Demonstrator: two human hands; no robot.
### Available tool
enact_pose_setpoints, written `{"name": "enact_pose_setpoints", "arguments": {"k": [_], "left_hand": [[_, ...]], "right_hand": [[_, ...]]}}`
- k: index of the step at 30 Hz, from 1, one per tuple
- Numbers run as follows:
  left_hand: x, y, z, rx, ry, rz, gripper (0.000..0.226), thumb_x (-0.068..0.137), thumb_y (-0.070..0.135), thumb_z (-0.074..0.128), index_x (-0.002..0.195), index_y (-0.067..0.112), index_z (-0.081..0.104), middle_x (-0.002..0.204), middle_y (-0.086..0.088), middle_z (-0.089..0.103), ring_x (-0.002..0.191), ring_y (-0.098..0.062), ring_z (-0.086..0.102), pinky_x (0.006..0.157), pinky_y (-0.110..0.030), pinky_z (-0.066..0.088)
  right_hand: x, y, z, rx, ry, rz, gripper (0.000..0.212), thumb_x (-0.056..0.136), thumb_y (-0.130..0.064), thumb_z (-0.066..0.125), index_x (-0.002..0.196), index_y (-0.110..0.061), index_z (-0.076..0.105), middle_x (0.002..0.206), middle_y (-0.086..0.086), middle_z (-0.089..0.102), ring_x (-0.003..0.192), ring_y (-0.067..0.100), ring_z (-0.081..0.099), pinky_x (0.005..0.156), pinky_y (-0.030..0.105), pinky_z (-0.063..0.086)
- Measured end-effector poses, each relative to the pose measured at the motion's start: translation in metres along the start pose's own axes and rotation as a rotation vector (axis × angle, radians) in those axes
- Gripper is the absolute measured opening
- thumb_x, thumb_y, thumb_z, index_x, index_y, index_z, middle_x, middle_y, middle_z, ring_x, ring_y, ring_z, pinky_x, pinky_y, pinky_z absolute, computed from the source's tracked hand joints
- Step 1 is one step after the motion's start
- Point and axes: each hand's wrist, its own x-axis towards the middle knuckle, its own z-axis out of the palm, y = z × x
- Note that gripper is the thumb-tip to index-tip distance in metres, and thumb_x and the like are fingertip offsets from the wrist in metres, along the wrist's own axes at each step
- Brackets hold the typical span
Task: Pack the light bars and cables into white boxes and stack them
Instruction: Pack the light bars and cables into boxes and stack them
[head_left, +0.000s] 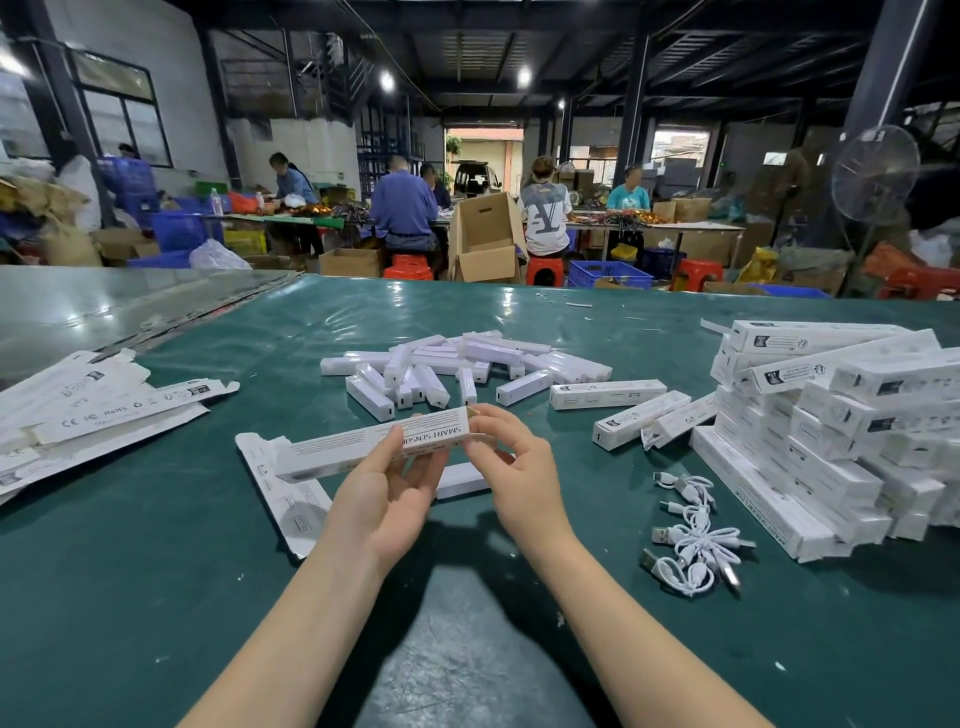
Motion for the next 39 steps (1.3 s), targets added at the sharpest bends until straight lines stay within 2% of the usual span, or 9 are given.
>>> {"name": "enact_pose_setpoints", "arguments": {"k": [4,10,15,18,23,26,29,34,39], "left_hand": [[-0.002,0.000,0.001,-0.001,-0.001,-0.016,0.018,0.097,0.010,0.042,0.093,-0.001,0.056,0.103,-0.015,0.060,0.093,-0.024,0.059,0.082,-0.040,0.046],[-0.003,0.004,0.002,-0.024,-0.016,-0.028,0.019,0.097,0.011,0.043,0.097,-0.002,0.056,0.102,-0.017,0.062,0.097,-0.026,0.059,0.090,-0.037,0.050],[-0.003,0.003,0.002,-0.031,-0.023,-0.024,0.018,0.097,0.011,0.044,0.094,-0.001,0.057,0.101,-0.016,0.062,0.093,-0.025,0.060,0.068,-0.036,0.056],[-0.003,0.000,0.002,-0.011,-0.022,-0.019,0.017,0.097,0.011,0.044,0.093,0.000,0.056,0.102,-0.016,0.061,0.093,-0.024,0.060,0.066,-0.035,0.056],[0.000,-0.004,0.000,0.067,-0.012,0.038,0.014,0.096,0.007,0.044,0.093,0.000,0.056,0.100,-0.014,0.062,0.089,-0.023,0.061,0.067,-0.032,0.057],[0.002,-0.004,-0.002,0.168,0.012,0.126,0.013,0.095,0.004,0.045,0.098,-0.002,0.056,0.095,-0.011,0.063,0.088,-0.023,0.061,0.069,-0.028,0.057],[0.002,-0.005,-0.003,0.276,0.014,0.233,0.010,0.093,-0.001,0.046,0.100,0.000,0.053,0.092,-0.010,0.062,0.091,-0.024,0.060,0.076,-0.030,0.055],[0.002,-0.004,-0.002,0.241,0.035,0.209,0.009,0.093,0.001,0.048,0.092,0.002,0.057,0.089,-0.009,0.063,0.086,-0.022,0.060,0.074,-0.028,0.055],[-0.001,-0.005,0.000,0.213,0.030,0.199,0.010,0.091,-0.003,0.048,0.091,0.002,0.056,0.089,-0.009,0.064,0.085,-0.023,0.061,0.073,-0.031,0.055]], "right_hand": [[0.001,-0.002,-0.001,-0.004,-0.035,0.005,0.022,0.087,0.010,0.048,0.094,-0.002,0.066,0.107,0.002,0.057,0.094,-0.005,0.053,0.082,0.004,0.039],[0.000,-0.005,-0.002,0.089,0.102,-0.009,0.026,0.082,-0.002,0.065,0.087,-0.024,0.052,0.082,-0.007,0.069,0.082,0.002,0.062,0.070,0.010,0.045],[-0.003,-0.006,0.007,0.036,0.129,-0.007,0.029,0.088,0.000,0.053,0.078,-0.024,0.065,0.075,-0.006,0.064,0.070,0.011,0.050,0.068,0.031,0.044],[-0.003,-0.007,0.005,0.017,0.163,-0.012,0.029,0.085,0.001,0.057,0.072,-0.024,0.061,0.078,-0.004,0.060,0.072,0.009,0.050,0.072,0.022,0.042],[0.002,-0.007,-0.001,-0.079,0.138,0.090,0.026,0.084,-0.004,0.060,0.069,-0.026,0.058,0.101,0.009,0.051,0.087,0.004,0.048,0.075,0.005,0.036],[0.008,-0.006,-0.006,-0.224,0.077,0.155,0.018,0.081,-0.010,0.063,0.066,-0.020,0.060,0.084,0.012,0.055,0.072,0.016,0.045,0.064,0.021,0.036],[0.008,-0.006,-0.004,-0.356,0.097,0.125,0.016,0.077,-0.005,0.062,0.068,-0.017,0.061,0.080,0.011,0.061,0.066,0.015,0.048,0.062,0.022,0.037],[0.005,-0.008,0.000,-0.102,0.119,0.101,0.022,0.082,0.000,0.057,0.084,-0.022,0.061,0.076,-0.001,0.061,0.071,0.017,0.057,0.074,0.029,0.050],[0.007,-0.008,-0.002,0.196,0.091,0.253,0.020,0.083,0.003,0.061,0.074,-0.014,0.062,0.070,-0.002,0.060,0.064,0.011,0.053,0.063,0.022,0.048]]}}
